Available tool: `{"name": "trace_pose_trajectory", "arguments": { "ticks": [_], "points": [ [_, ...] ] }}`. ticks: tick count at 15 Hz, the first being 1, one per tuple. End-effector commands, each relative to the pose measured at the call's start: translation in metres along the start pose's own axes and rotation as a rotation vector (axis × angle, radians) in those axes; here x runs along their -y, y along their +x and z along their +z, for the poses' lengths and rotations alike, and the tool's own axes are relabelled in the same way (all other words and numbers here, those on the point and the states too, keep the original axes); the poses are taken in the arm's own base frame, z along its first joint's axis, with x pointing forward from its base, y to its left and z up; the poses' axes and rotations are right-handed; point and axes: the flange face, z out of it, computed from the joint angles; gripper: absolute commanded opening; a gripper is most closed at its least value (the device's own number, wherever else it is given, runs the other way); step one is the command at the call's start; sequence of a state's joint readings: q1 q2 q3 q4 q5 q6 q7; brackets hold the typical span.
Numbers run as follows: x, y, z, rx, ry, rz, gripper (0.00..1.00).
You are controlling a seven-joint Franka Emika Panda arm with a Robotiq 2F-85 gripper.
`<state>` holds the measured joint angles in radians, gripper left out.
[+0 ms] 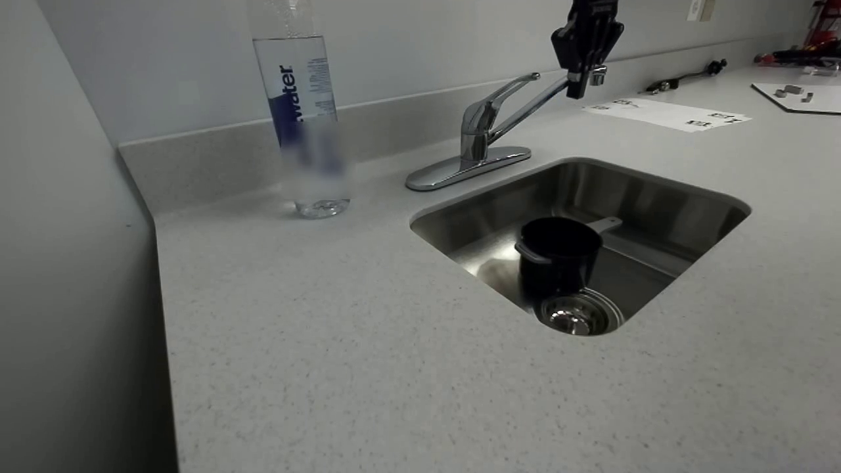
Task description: Move the faucet nozzle to the right
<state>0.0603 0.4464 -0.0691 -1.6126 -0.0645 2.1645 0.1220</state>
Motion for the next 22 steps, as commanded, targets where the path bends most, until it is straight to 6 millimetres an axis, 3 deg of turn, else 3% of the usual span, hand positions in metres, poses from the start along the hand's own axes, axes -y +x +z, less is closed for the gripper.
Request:
{"name": "trace_pose_trajectory", "arguments": {
  "ticks": [1, 4, 9, 22],
  "points": [
    [-0.01, 0.031, 0.012, -0.042, -0.059, 0.007, 0.0],
    [-0.011, 0.041, 0.02, -0.049, -0.081, 0.002, 0.0],
    [-0.018, 0.057, 0.014, -0.096, -0.096, 0.014, 0.0],
    [-0.029, 0.084, -0.029, -0.31, -0.107, 0.052, 0.0]
  ]
}}
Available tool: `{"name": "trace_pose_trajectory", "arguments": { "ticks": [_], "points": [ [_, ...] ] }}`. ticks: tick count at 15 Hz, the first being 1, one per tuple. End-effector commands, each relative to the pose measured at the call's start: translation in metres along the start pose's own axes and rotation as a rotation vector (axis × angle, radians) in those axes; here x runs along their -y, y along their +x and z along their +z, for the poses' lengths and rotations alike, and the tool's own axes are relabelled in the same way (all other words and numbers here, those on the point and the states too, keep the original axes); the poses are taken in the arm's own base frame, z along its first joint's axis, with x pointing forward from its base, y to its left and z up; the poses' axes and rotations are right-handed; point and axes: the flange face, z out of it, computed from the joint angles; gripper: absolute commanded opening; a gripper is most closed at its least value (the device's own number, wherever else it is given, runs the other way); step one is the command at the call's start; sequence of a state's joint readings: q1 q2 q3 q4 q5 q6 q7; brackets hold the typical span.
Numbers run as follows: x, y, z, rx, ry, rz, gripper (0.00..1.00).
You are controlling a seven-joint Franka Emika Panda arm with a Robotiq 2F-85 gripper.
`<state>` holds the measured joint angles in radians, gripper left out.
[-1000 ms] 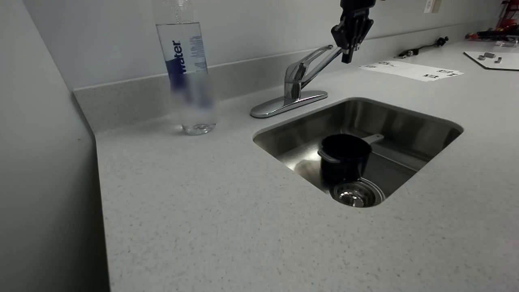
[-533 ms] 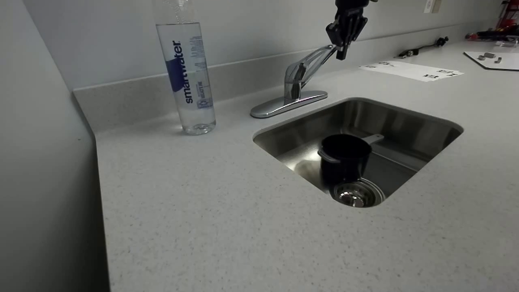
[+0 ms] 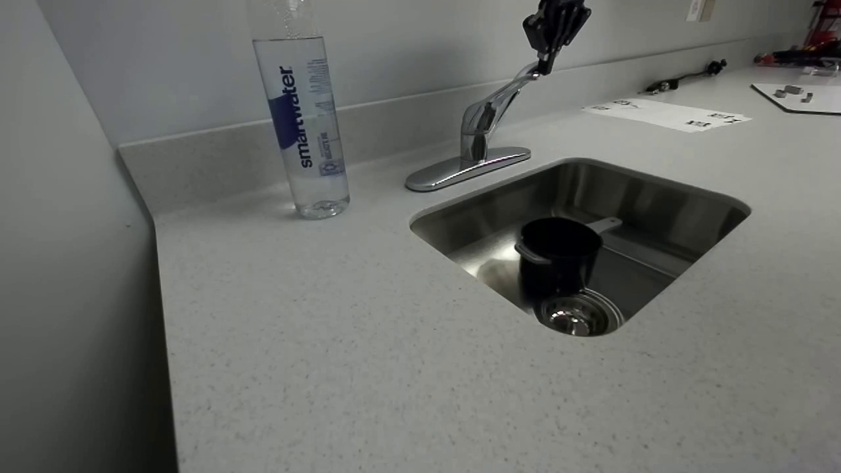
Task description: Move the faucet nozzle to the right
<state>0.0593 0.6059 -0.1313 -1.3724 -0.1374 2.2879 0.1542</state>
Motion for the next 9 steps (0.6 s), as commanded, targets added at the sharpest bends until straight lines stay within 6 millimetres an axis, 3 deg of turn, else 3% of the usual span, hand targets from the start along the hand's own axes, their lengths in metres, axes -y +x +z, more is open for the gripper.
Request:
{"name": "trace_pose_trajectory", "arguments": {
  "ticks": [1, 5, 9],
  "points": [
    [-0.003, 0.027, -0.019, -0.116, -0.016, 0.033, 0.0],
    [-0.001, 0.043, -0.039, -0.187, 0.014, 0.059, 0.0],
    [0.007, 0.044, -0.063, -0.18, 0.098, 0.058, 0.0]
  ]
}}
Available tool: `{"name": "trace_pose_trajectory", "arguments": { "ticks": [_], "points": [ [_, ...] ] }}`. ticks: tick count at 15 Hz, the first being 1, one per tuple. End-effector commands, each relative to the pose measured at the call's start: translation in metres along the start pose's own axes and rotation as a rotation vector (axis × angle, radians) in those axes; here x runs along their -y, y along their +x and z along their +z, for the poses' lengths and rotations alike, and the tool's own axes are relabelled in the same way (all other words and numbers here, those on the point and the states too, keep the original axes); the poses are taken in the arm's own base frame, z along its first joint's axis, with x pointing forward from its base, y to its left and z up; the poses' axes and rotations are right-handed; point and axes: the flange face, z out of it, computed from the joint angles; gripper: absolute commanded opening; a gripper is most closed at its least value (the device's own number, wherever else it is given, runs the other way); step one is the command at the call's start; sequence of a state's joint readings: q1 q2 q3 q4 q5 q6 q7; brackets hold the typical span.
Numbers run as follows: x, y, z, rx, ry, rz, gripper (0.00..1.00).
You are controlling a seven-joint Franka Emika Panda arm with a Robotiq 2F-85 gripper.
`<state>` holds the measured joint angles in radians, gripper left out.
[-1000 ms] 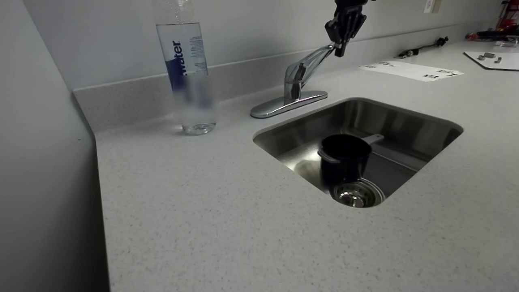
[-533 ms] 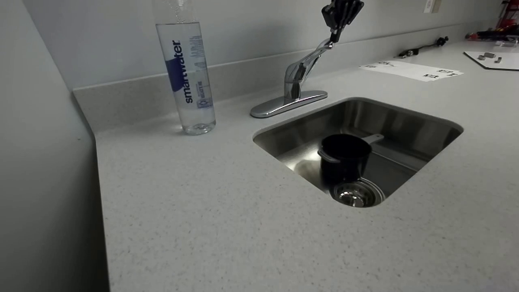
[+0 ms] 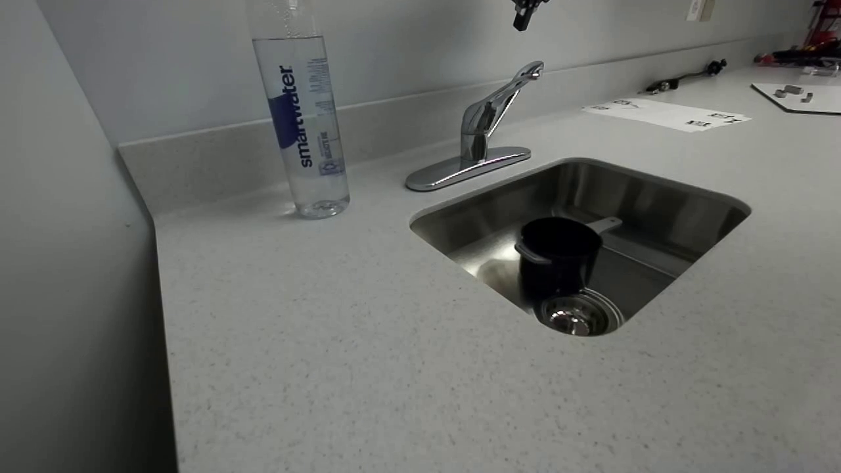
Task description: Move the faucet nozzle to the right
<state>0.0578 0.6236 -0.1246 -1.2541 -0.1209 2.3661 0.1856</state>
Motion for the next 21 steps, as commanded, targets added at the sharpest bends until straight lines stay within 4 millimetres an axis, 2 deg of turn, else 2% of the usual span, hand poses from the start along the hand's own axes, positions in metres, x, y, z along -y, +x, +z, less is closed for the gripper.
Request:
{"name": "trace_pose_trajectory", "arguments": {
  "ticks": [1, 6, 13, 21],
  "points": [
    [0.009, 0.008, -0.024, 0.007, 0.095, 0.013, 0.0],
    [0.026, 0.002, -0.063, 0.014, 0.243, 0.015, 0.0],
    [0.041, -0.04, -0.113, 0.085, 0.392, -0.054, 0.0],
    [0.02, -0.097, -0.146, 0.14, 0.461, -0.065, 0.0]
  ]
}}
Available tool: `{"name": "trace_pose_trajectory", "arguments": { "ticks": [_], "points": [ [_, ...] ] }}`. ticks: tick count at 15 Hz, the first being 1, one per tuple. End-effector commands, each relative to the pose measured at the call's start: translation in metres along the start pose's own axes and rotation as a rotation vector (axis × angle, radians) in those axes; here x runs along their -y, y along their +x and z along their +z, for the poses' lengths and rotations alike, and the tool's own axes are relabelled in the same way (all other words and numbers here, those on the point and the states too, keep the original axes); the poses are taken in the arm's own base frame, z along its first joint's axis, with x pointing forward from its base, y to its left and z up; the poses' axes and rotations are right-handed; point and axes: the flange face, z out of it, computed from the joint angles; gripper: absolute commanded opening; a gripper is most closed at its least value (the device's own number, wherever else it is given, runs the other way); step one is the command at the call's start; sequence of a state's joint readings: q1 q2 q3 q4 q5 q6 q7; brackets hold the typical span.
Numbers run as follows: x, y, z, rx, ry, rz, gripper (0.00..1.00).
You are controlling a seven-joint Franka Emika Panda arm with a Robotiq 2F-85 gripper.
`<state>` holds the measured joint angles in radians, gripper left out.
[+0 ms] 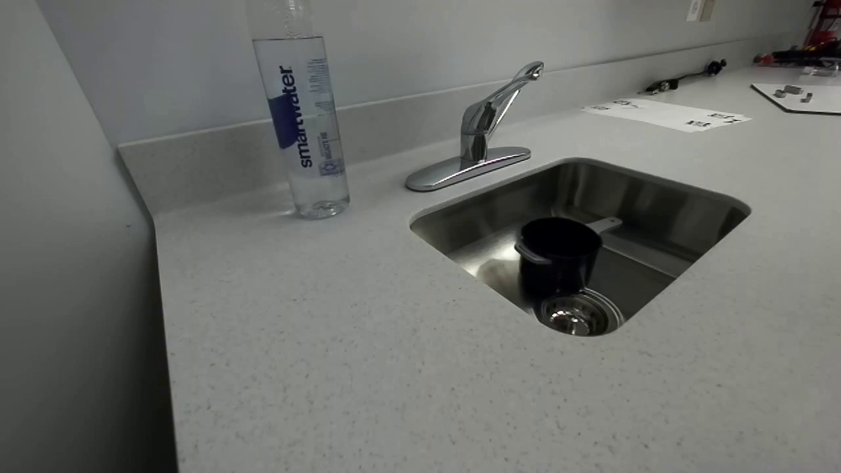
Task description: Move the faucet nozzle to the right
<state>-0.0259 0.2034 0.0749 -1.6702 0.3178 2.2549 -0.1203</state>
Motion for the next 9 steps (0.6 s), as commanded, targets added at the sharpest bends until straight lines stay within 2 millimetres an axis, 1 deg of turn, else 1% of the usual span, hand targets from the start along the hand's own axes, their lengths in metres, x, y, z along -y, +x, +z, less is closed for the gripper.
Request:
{"name": "trace_pose_trajectory", "arguments": {
  "ticks": [1, 5, 7, 9],
  "points": [
    [-0.006, -0.038, -0.024, 0.014, 0.027, -0.014, 0.0],
    [-0.011, -0.064, -0.039, 0.017, 0.042, -0.015, 0.0],
    [-0.017, -0.077, -0.047, 0.019, 0.043, -0.016, 0.0],
    [-0.026, -0.086, -0.061, 0.02, 0.051, -0.019, 0.0]
  ]
}}
